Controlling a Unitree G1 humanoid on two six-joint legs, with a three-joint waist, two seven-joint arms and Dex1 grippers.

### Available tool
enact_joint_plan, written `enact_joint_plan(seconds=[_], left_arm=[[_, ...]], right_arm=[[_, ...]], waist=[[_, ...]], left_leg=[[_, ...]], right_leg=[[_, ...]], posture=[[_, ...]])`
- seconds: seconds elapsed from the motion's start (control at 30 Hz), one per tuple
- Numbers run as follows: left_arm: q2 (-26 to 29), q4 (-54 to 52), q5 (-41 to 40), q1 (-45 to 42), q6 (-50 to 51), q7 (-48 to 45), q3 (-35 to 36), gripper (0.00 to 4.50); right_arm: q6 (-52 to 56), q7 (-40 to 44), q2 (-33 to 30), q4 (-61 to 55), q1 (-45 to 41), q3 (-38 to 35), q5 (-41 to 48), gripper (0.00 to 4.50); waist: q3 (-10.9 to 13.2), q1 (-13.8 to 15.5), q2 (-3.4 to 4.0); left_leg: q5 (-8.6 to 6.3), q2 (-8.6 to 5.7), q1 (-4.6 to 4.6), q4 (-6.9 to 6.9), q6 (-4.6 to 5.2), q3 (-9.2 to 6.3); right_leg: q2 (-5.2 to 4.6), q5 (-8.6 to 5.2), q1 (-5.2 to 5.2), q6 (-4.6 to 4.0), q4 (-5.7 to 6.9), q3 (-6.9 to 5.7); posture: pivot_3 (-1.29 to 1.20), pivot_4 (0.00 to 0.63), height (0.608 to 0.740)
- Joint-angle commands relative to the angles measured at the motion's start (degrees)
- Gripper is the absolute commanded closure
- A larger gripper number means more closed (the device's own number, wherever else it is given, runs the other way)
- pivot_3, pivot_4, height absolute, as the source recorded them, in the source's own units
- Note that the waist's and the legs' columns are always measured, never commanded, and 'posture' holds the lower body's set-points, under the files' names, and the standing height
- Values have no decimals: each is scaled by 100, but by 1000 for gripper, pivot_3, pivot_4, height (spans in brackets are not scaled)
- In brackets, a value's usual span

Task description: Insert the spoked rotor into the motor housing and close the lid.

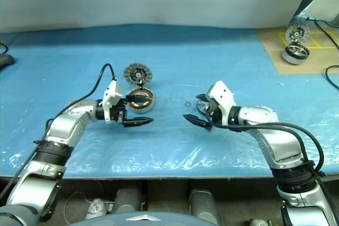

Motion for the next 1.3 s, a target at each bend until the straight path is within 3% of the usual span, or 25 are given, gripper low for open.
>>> enact_joint_plan(seconds=[0.03,0.83,1.0,1.3], left_arm=[[38,-124,-69,-87,18,-25,85,17],[175,-89,-111,-68,-19,99,362,17],[336,-28,-118,62,-28,211,562,17],[663,-74,-230,611,94,333,959,17]], right_arm=[[-46,-44,-21,-276,-9,-45,46,0],[-188,98,-16,-83,-342,259,-69,0],[-766,386,82,789,-1077,1044,-725,0],[-2379,1146,1381,3182,-3172,2248,-1772,0]], waist=[[0,0,0],[0,-6,0],[0,-37,0],[2,-141,-1]], left_leg=[[0,0,0,0,0,0],[0,1,0,0,0,0],[0,1,4,1,0,0],[0,6,-6,3,0,-1]], right_leg=[[0,0,0,0,0,0],[0,0,0,0,0,0],[2,0,0,0,4,1],[1,-1,-9,-4,27,-16]], posture=[[0,150,740],[0,150,740],[0,150,740],[0,150,740]])
